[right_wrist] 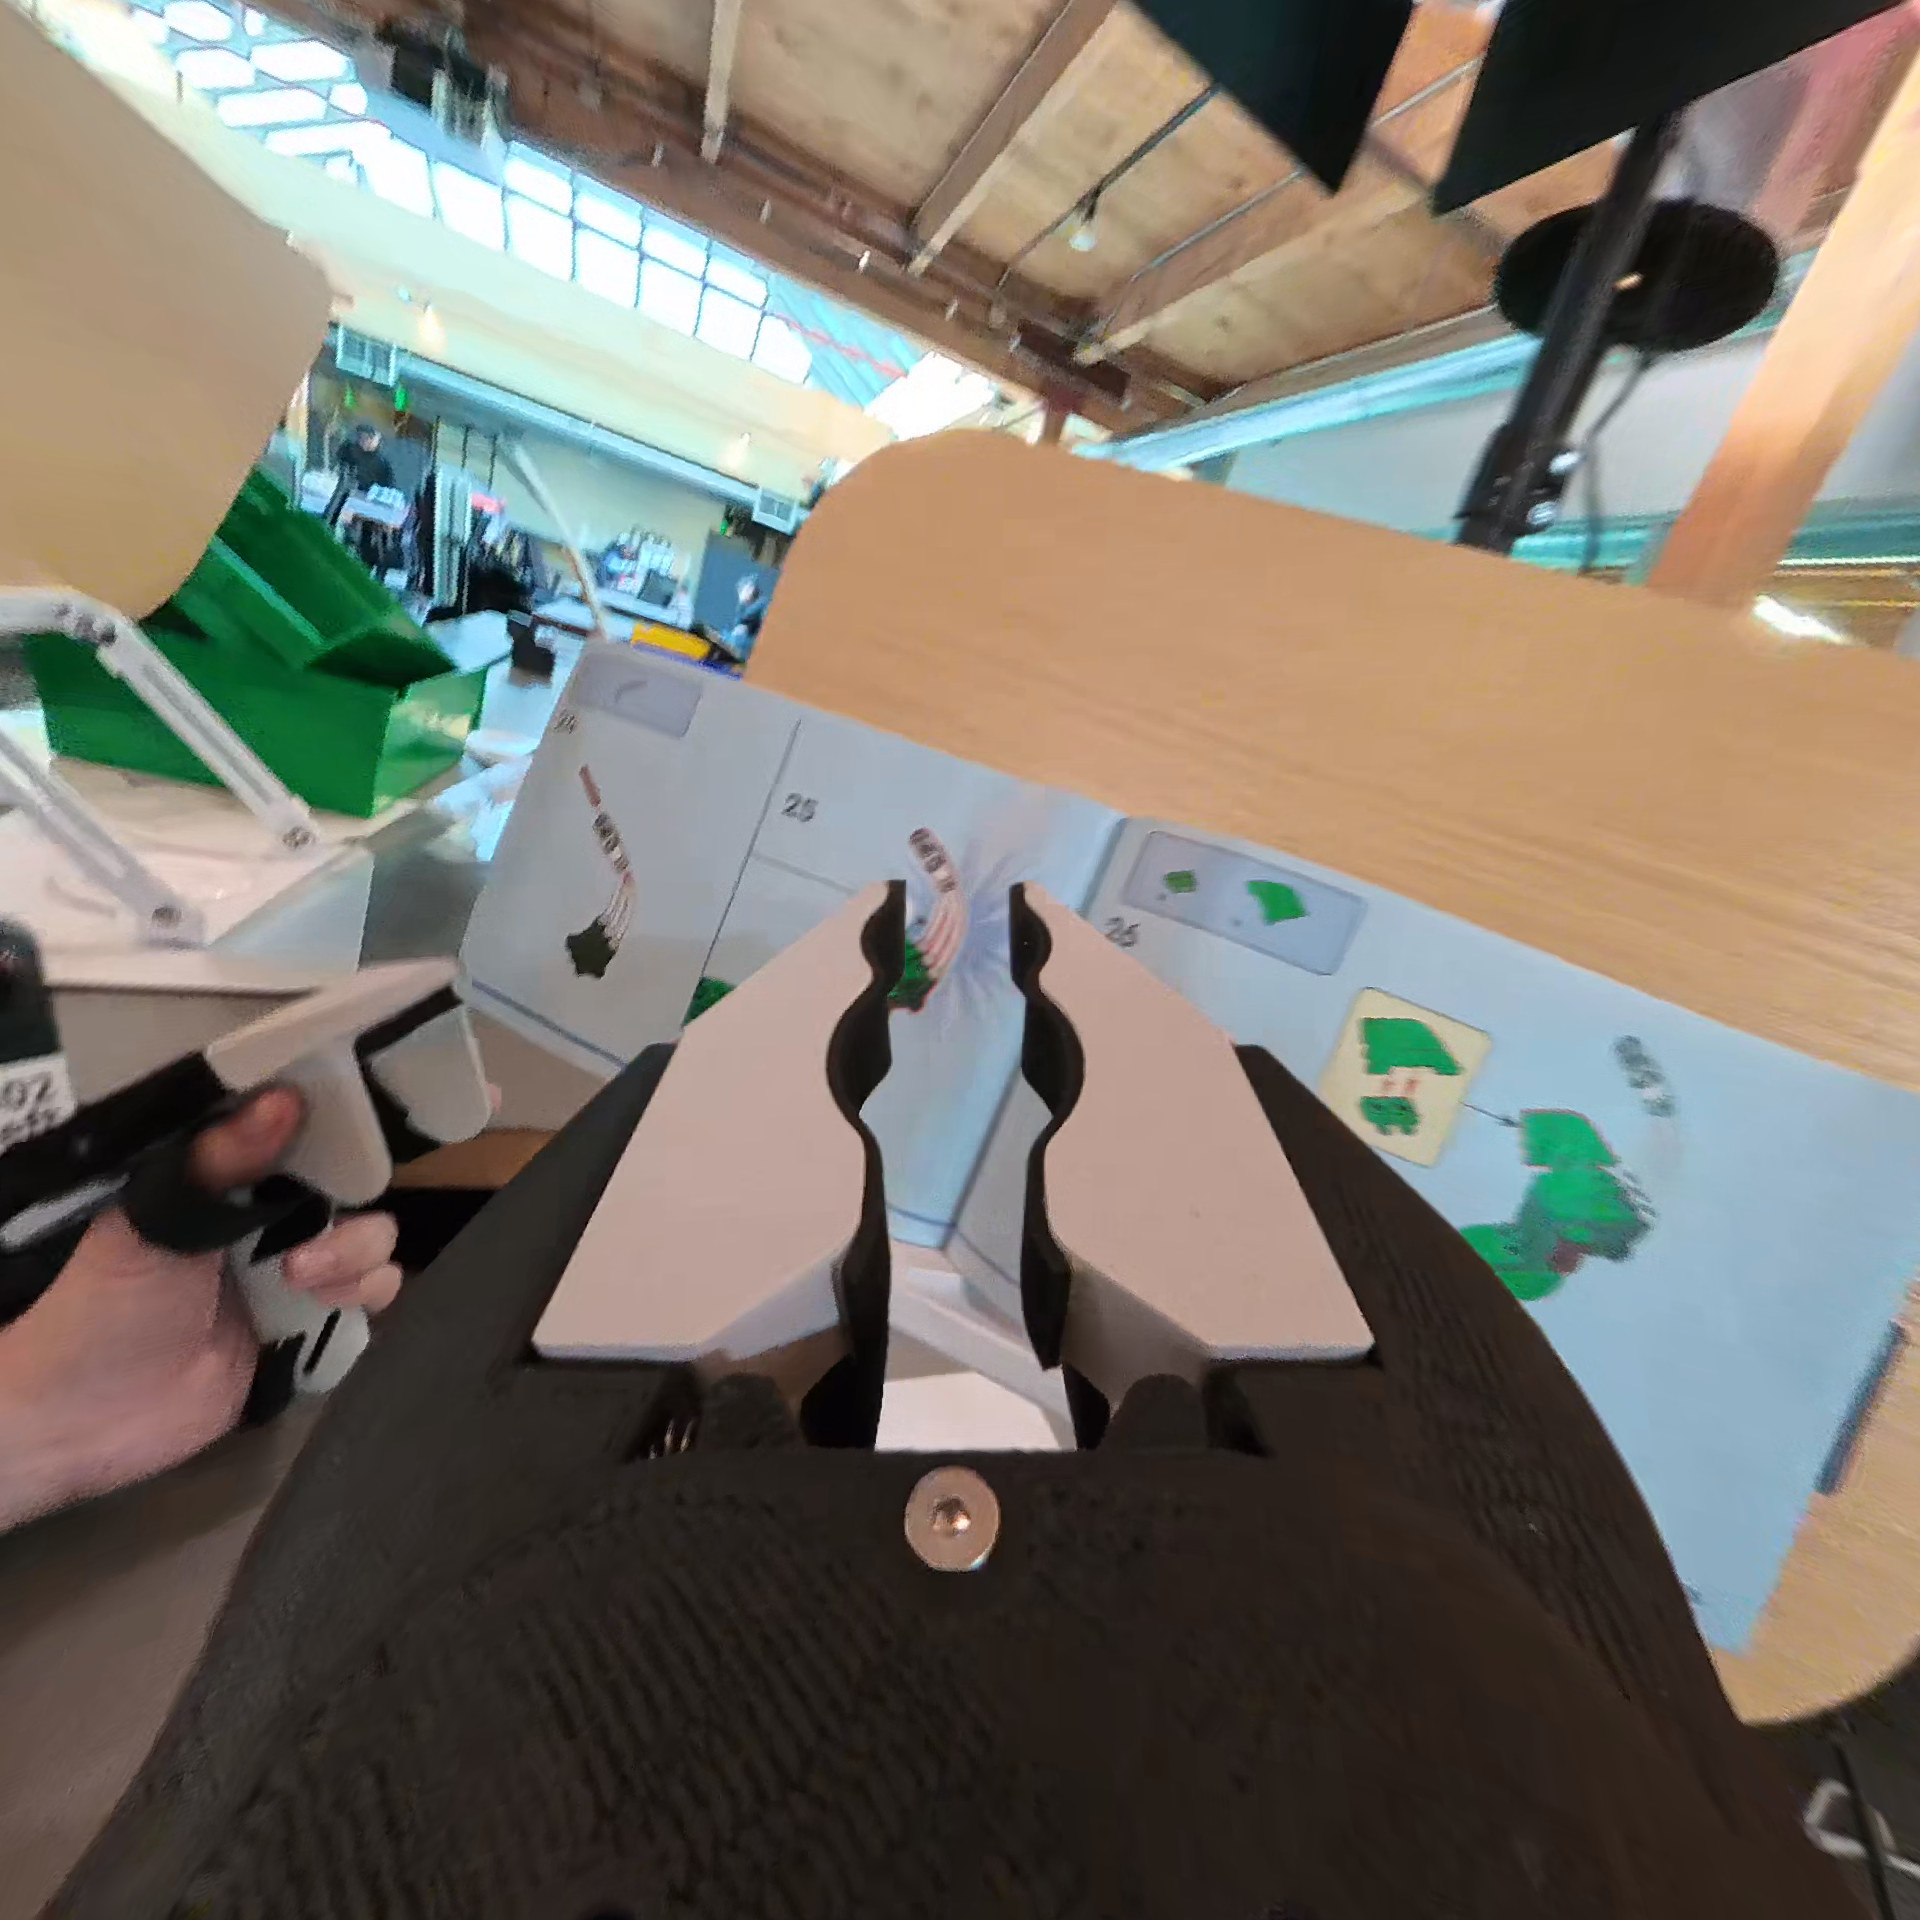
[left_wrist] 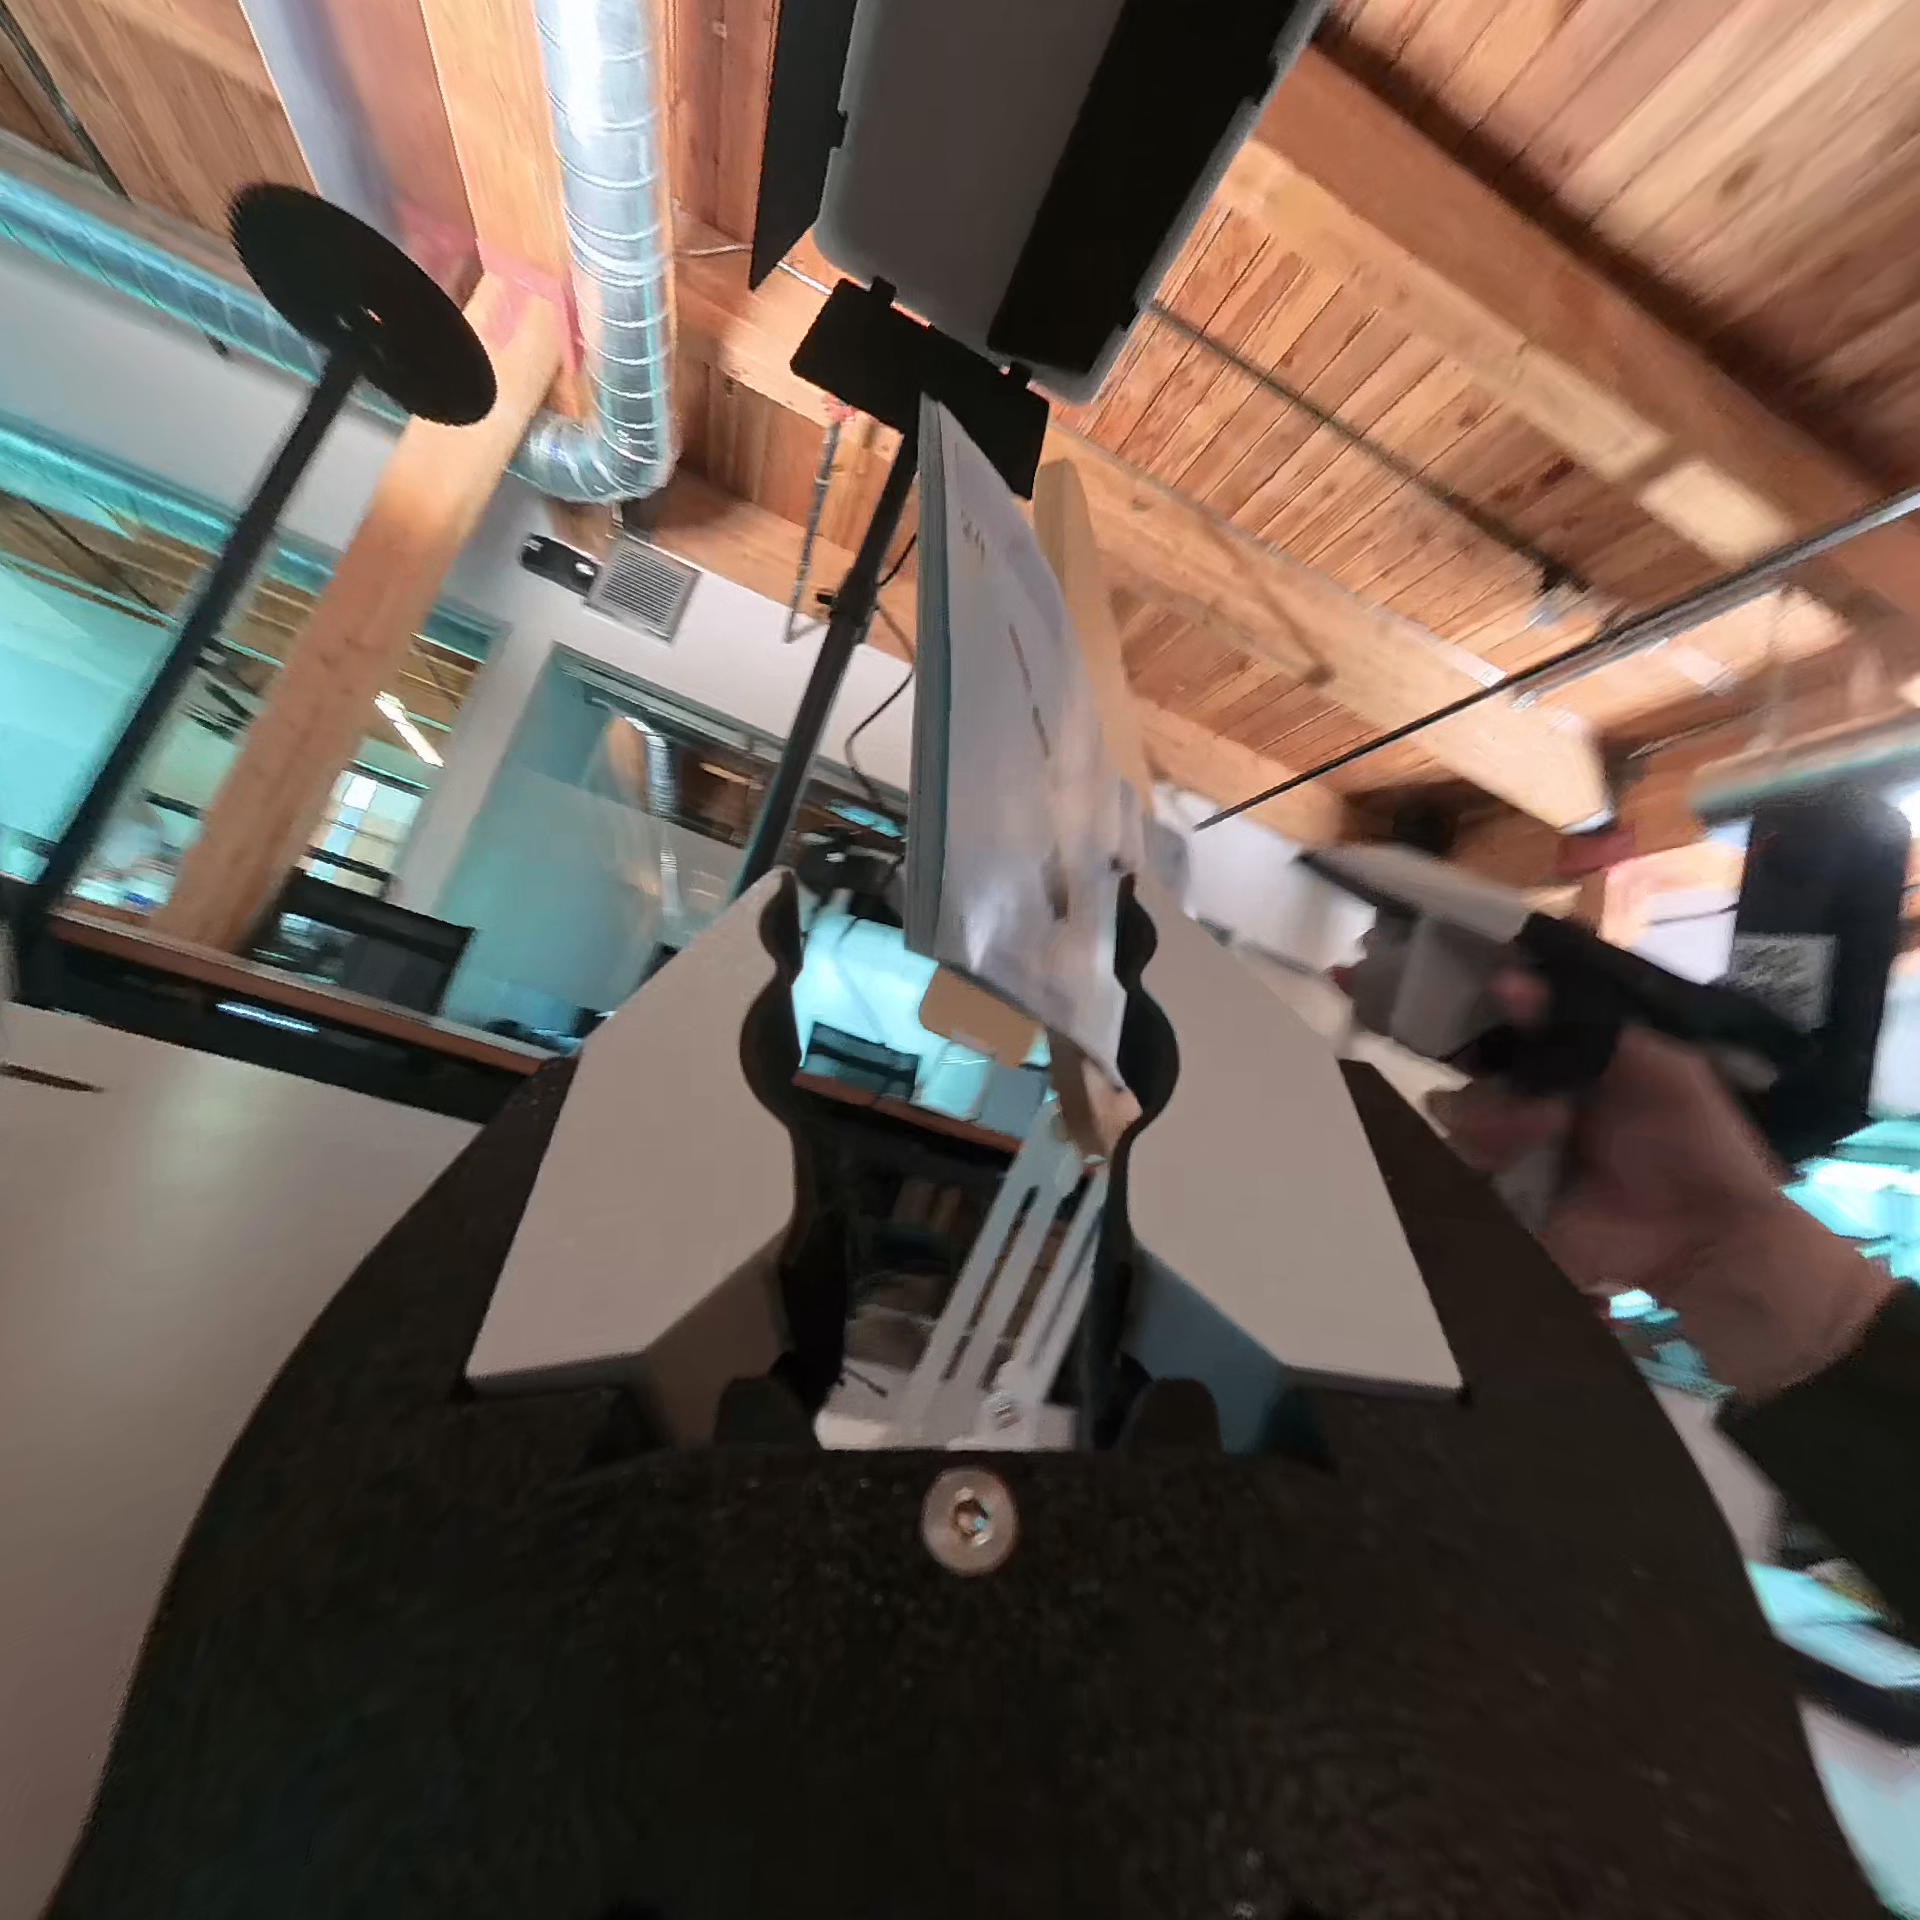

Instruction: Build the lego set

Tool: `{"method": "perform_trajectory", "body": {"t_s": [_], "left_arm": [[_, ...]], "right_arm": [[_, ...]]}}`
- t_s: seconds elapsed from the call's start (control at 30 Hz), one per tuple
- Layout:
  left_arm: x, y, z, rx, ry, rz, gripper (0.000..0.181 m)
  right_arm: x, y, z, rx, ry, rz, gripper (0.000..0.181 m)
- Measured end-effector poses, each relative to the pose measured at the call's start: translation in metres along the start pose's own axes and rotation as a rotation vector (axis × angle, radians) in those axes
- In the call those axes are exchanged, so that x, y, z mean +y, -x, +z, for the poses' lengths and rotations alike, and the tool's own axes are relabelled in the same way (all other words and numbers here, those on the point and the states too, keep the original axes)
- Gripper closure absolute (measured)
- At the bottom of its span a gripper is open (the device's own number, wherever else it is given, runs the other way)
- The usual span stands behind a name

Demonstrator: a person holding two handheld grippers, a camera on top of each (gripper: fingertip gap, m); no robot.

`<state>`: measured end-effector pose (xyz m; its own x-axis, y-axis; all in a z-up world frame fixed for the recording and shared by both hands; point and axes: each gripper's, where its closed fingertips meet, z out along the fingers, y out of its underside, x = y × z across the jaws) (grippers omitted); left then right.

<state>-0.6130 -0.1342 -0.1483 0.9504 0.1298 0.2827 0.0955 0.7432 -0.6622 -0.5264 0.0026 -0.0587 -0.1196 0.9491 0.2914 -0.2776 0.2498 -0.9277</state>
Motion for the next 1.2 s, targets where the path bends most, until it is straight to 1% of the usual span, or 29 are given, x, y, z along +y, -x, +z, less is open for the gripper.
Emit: {"method": "perform_trajectory", "body": {"t_s": [0.1,0.17,0.23,0.3,0.37,0.43,0.47,0.57,0.63,0.67,0.7,0.73,0.77,0.83,0.87,0.93,1.03,1.1,1.2], "left_arm": [[0.008,0.002,-0.005,-0.058,0.027,0.131,0.113],[0.006,0.001,-0.008,-0.097,0.015,0.210,0.110],[0.006,-0.002,-0.009,-0.101,0.031,0.280,0.110],[0.010,-0.006,-0.007,-0.091,0.060,0.337,0.111],[0.018,-0.008,-0.004,-0.081,0.097,0.362,0.113],[0.020,-0.007,-0.003,-0.094,0.112,0.376,0.113],[0.018,-0.004,-0.004,-0.113,0.101,0.378,0.109],[0.013,0.002,-0.007,-0.150,0.081,0.324,0.100],[0.013,0.001,-0.010,-0.150,0.080,0.266,0.097],[0.012,-0.002,-0.013,-0.152,0.078,0.253,0.098],[0.007,-0.006,-0.018,-0.162,0.061,0.267,0.104],[0.000,-0.009,-0.024,-0.184,0.032,0.321,0.111],[-0.003,-0.012,-0.028,-0.204,0.022,0.353,0.114],[0.002,-0.024,-0.030,-0.169,0.062,0.324,0.113],[0.003,-0.030,-0.032,-0.152,0.070,0.314,0.114],[0.004,-0.040,-0.035,-0.132,0.084,0.309,0.115],[0.008,-0.057,-0.041,-0.084,0.118,0.273,0.116],[0.009,-0.067,-0.045,-0.058,0.137,0.265,0.115],[0.010,-0.082,-0.052,-0.012,0.167,0.253,0.114]], "right_arm": [[-0.016,-0.019,-0.017,0.073,-0.080,0.016,0.159],[-0.038,-0.030,-0.035,0.139,-0.145,-0.014,0.159],[-0.069,-0.036,-0.058,0.214,-0.227,-0.056,0.159],[-0.105,-0.037,-0.087,0.306,-0.357,-0.074,0.159],[-0.132,-0.040,-0.114,0.407,-0.468,-0.077,0.161],[-0.157,-0.040,-0.135,0.457,-0.546,-0.057,0.161],[-0.167,-0.036,-0.143,0.456,-0.560,-0.047,0.161],[-0.191,-0.015,-0.167,0.460,-0.494,-0.104,0.160],[-0.208,0.001,-0.197,0.487,-0.406,-0.187,0.160],[-0.220,0.009,-0.219,0.501,-0.373,-0.204,0.160],[-0.237,0.016,-0.247,0.524,-0.370,-0.204,0.160],[-0.255,0.024,-0.278,0.556,-0.379,-0.204,0.160],[-0.272,0.032,-0.310,0.606,-0.380,-0.211,0.159],[-0.294,0.046,-0.370,0.761,-0.324,-0.250,0.159],[-0.300,0.055,-0.395,0.836,-0.268,-0.287,0.159],[-0.303,0.075,-0.435,0.960,-0.127,-0.355,0.160],[-0.302,0.106,-0.481,1.079,0.071,-0.434,0.160],[-0.310,0.122,-0.509,1.145,0.154,-0.478,0.159],[-0.324,0.140,-0.547,1.229,0.222,-0.508,0.159]]}}
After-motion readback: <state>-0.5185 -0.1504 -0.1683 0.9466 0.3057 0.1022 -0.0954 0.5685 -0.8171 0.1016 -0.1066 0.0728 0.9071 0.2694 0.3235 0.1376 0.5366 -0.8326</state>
